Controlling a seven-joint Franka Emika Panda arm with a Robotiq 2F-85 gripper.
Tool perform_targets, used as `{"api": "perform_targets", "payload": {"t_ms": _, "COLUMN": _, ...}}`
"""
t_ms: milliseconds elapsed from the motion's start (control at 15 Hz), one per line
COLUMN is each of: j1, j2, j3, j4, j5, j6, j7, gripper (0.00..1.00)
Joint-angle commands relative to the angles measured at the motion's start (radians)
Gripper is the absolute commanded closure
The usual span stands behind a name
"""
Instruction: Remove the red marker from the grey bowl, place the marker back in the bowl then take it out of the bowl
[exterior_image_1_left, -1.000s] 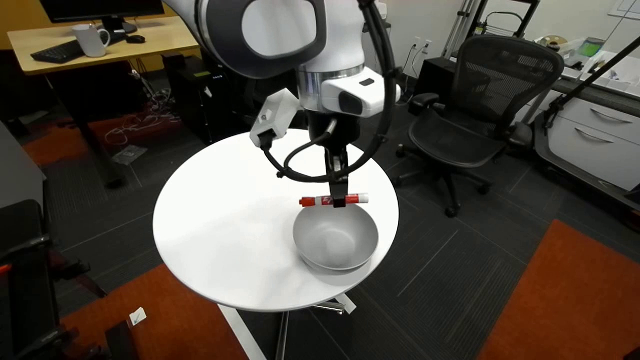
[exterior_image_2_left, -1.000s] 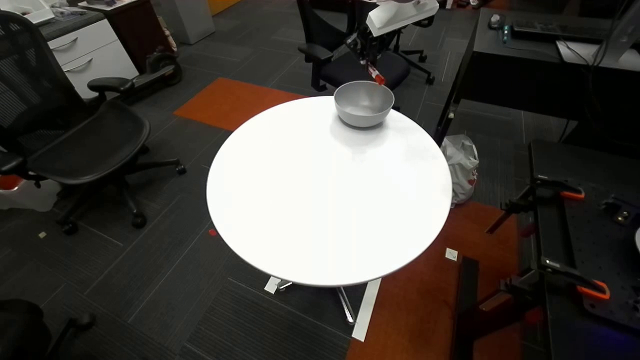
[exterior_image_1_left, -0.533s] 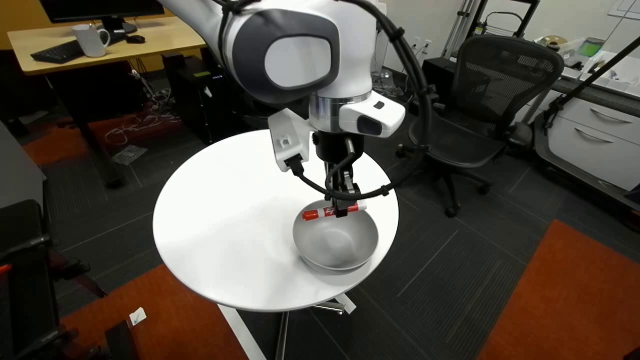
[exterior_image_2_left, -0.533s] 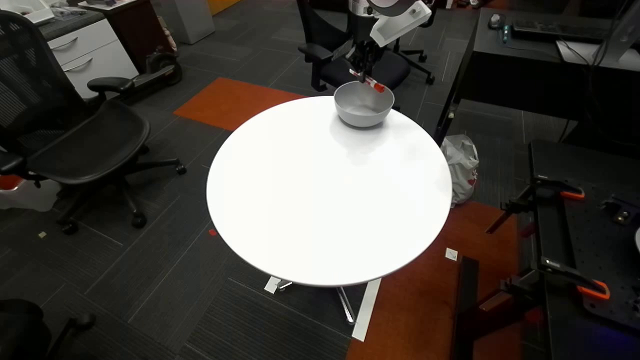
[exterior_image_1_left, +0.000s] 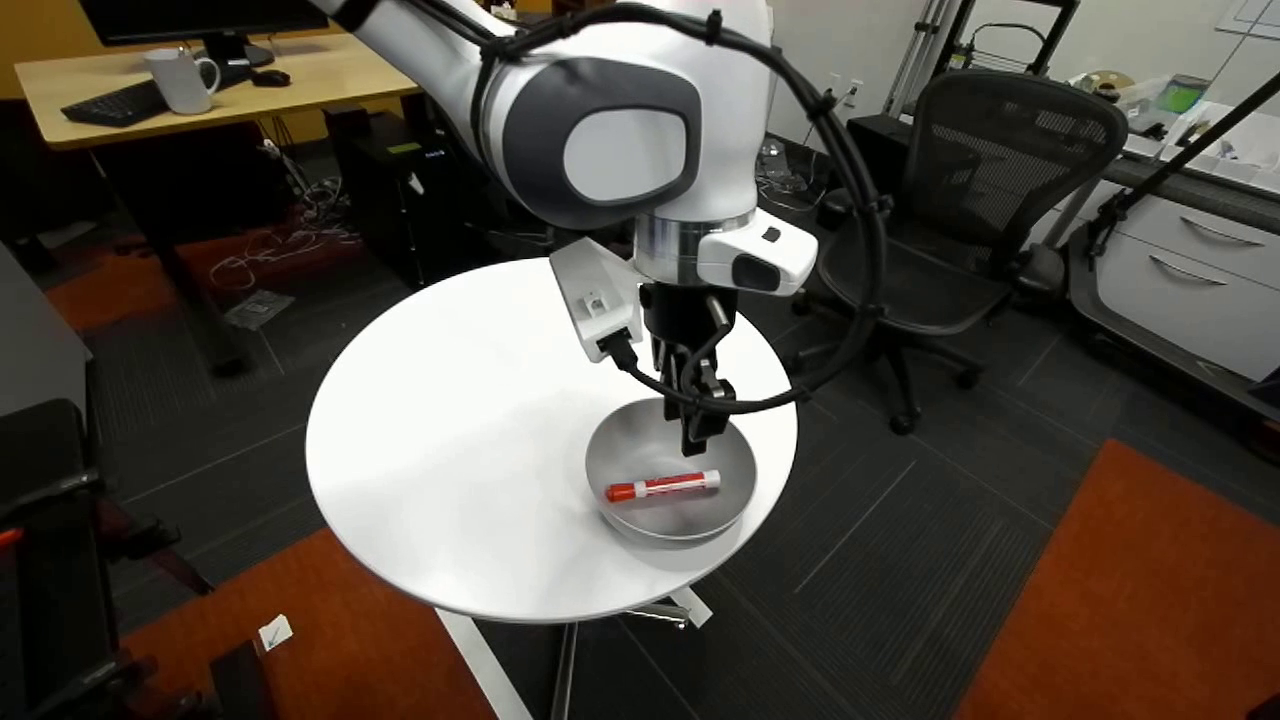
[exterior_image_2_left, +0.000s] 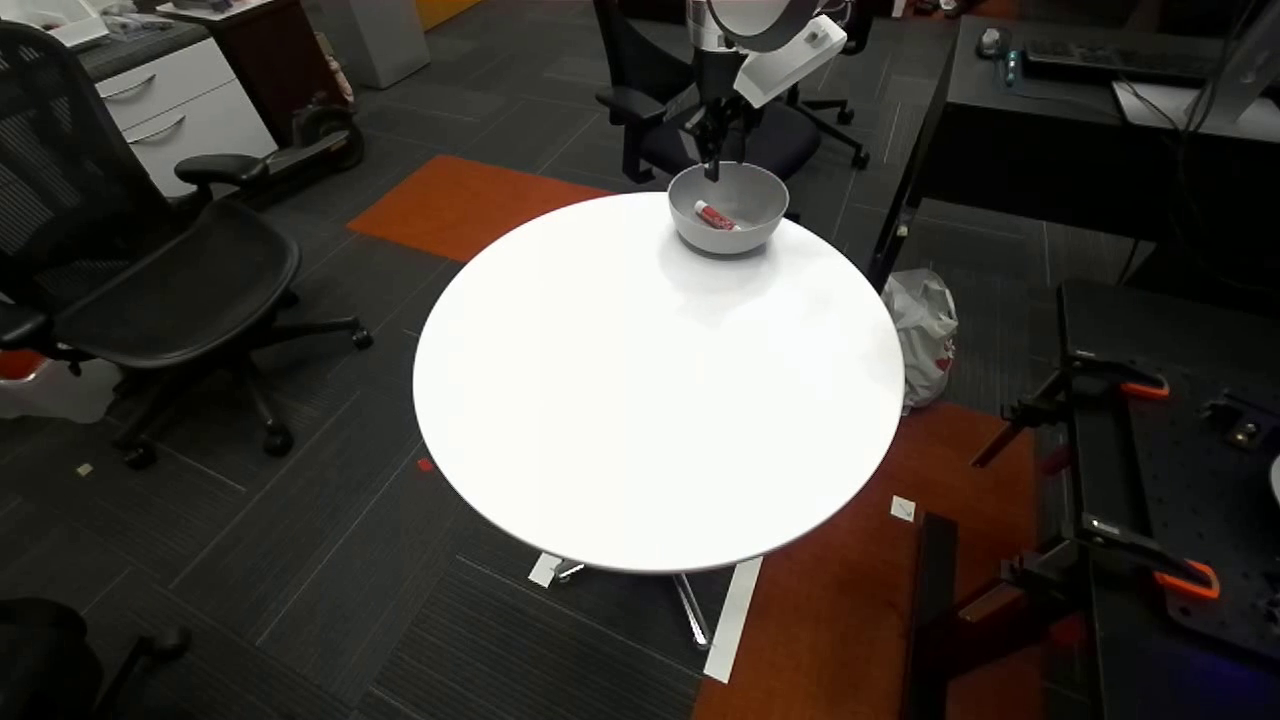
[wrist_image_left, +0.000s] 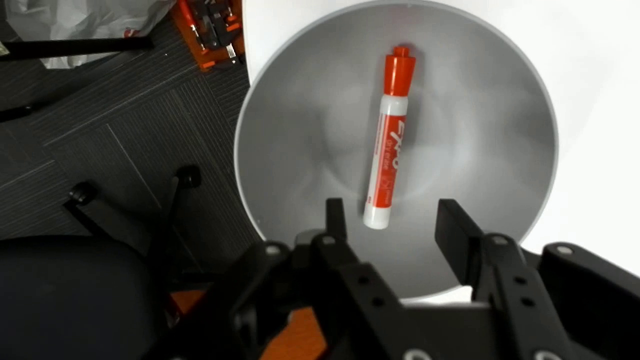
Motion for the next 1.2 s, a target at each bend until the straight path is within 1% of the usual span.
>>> {"api": "perform_targets", "payload": {"t_ms": 0, "j1": -0.001, "j2": 0.002, "j3": 0.003, "j4": 0.027, "j5": 0.008, "j6": -0.040, "j7": -0.003, "gripper": 0.17}}
{"api": "perform_targets", "payload": {"t_ms": 67, "j1": 0.000, "j2": 0.004, "j3": -0.001, "j4": 0.008, "j5": 0.002, "j6": -0.004, "j7": -0.002, "gripper": 0.35}}
{"api": "perform_targets", "payload": {"t_ms": 200, "j1": 0.001, "j2": 0.004, "j3": -0.001, "j4": 0.009, "j5": 0.002, "j6": -0.004, "j7": -0.002, "gripper": 0.20}}
{"api": "perform_targets", "payload": {"t_ms": 267, "j1": 0.001, "j2": 0.004, "j3": -0.001, "j4": 0.009, "j5": 0.002, "j6": -0.004, "j7": -0.002, "gripper": 0.17}}
{"api": "perform_targets", "payload": {"t_ms": 533, "j1": 0.001, "j2": 0.004, "j3": -0.001, "j4": 0.009, "j5": 0.002, "j6": -0.004, "j7": -0.002, "gripper": 0.17}}
{"api": "perform_targets", "payload": {"t_ms": 600, "j1": 0.001, "j2": 0.004, "j3": -0.001, "j4": 0.009, "j5": 0.002, "j6": -0.004, "j7": -0.002, "gripper": 0.04}}
{"api": "perform_targets", "payload": {"t_ms": 667, "j1": 0.003, "j2": 0.012, "j3": -0.006, "j4": 0.018, "j5": -0.003, "j6": 0.003, "j7": 0.005, "gripper": 0.03}}
{"api": "perform_targets", "payload": {"t_ms": 733, "j1": 0.005, "j2": 0.017, "j3": -0.006, "j4": 0.020, "j5": -0.010, "j6": 0.011, "j7": -0.004, "gripper": 0.00}}
{"api": "perform_targets", "payload": {"t_ms": 1133, "j1": -0.006, "j2": 0.048, "j3": 0.003, "j4": 0.037, "j5": -0.004, "j6": 0.022, "j7": -0.023, "gripper": 0.00}}
